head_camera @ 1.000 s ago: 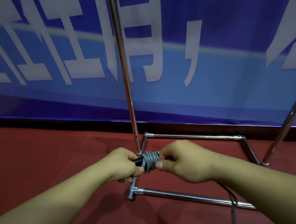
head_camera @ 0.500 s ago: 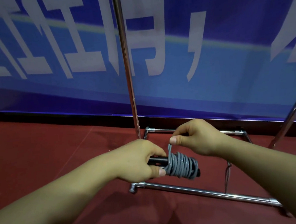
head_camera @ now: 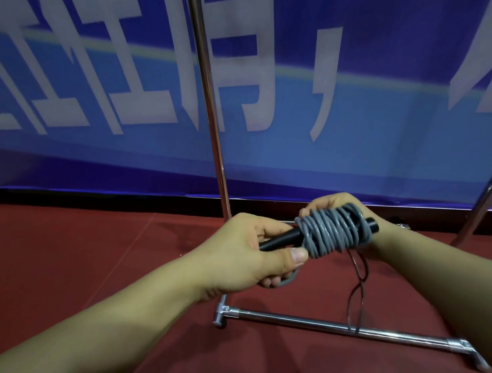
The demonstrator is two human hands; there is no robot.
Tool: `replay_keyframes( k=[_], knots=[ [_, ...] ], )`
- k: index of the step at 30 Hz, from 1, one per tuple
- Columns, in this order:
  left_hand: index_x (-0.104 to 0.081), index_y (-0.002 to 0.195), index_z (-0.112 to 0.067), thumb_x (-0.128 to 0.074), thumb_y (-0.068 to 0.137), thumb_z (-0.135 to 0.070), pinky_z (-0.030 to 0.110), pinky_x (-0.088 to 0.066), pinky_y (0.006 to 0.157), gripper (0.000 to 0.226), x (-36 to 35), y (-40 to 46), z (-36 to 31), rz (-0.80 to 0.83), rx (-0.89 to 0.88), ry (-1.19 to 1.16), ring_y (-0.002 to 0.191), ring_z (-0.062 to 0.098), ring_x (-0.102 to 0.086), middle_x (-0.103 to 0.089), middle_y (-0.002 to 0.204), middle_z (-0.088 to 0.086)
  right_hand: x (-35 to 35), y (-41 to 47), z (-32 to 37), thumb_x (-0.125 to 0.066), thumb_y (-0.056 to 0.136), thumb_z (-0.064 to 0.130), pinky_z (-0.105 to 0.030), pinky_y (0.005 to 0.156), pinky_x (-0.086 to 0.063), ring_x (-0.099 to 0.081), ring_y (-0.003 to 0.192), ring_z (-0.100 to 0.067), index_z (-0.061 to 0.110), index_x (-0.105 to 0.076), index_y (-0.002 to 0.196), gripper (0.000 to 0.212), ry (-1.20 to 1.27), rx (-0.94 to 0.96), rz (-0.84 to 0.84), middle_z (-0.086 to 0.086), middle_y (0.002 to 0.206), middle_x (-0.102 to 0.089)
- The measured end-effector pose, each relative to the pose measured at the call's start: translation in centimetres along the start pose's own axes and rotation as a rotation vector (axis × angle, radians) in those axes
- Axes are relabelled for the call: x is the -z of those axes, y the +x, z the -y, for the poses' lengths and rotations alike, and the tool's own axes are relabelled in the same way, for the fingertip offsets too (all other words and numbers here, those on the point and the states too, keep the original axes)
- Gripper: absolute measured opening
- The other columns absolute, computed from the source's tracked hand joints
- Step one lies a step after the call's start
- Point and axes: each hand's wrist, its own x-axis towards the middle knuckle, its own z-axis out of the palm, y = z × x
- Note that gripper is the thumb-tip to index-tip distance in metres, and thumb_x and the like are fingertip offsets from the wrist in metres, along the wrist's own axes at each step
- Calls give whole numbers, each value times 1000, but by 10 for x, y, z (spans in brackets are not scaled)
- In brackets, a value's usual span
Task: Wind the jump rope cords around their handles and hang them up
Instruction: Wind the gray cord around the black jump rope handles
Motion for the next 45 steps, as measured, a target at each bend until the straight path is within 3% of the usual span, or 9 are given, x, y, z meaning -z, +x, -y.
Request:
replay_keyframes(
  k=[4,7,10,19,28,33,37,43,45],
  knots=[
    [-63,81,-13,-64,97,-11,17,-46,54,15,-1,3,1,-83,8,-29,57,10,-54,-57,67,1,-7,-6,1,-57,82,-16,-24,51,-38,-42,47,-1,14,-47,53,43,-88,-20,-73,-4,52,-43],
    [-64,79,-13,-65,96,-10,18,-46,52,17,0,6,7,-214,36,-4,55,9,-55,-61,63,-2,-19,-7,-4,-65,92,5,-31,52,-41,-46,54,-13,18,-59,56,38,-1,-94,-6,-3,57,-51],
    [-66,82,-8,-68,94,-10,19,-47,50,12,1,11,13,-373,78,-19,53,11,-57,-64,62,1,-27,-12,-2,-58,99,22,-29,53,-46,-47,50,-11,21,-69,71,30,17,-159,110,2,59,-55],
    [-66,82,-1,-69,93,-9,17,-48,46,14,12,24,30,-599,197,-157,46,9,-57,-64,64,9,-40,-17,15,-48,104,27,-22,47,-44,-46,46,-6,13,-67,112,25,-162,-236,263,5,63,-57],
    [-65,92,3,-78,87,-14,24,-48,48,22,32,22,60,-667,312,12,48,15,-61,-69,63,11,-44,-14,31,-56,99,38,-19,62,-46,-61,63,-8,17,-70,92,27,-548,-58,170,2,70,-68],
    [-58,89,0,-81,82,-9,30,-50,52,26,42,19,79,-643,382,91,51,25,-61,-69,61,14,-48,-15,35,-56,98,32,-11,53,-39,-53,54,2,15,-69,88,23,-621,-39,230,3,73,-69],
    [-64,82,-12,-85,79,-18,30,-56,56,22,42,19,88,-531,411,347,51,20,-67,-72,62,9,-48,-15,38,-57,98,31,-12,57,-39,-57,65,-2,19,-68,90,19,-673,13,207,6,75,-68],
    [-71,96,-22,-79,85,-24,17,-50,59,14,25,18,78,-181,367,621,56,3,-63,-73,73,-3,-46,-13,35,-63,94,35,-25,67,-44,-59,76,-8,26,-71,93,12,-658,101,57,12,80,-66],
    [-71,102,-24,-77,86,-28,23,-52,67,18,20,16,70,-50,332,684,67,7,-66,-74,82,-2,-44,-12,34,-67,91,40,-28,68,-47,-60,75,-8,29,-71,91,12,-677,104,27,12,82,-68]
  ],
)
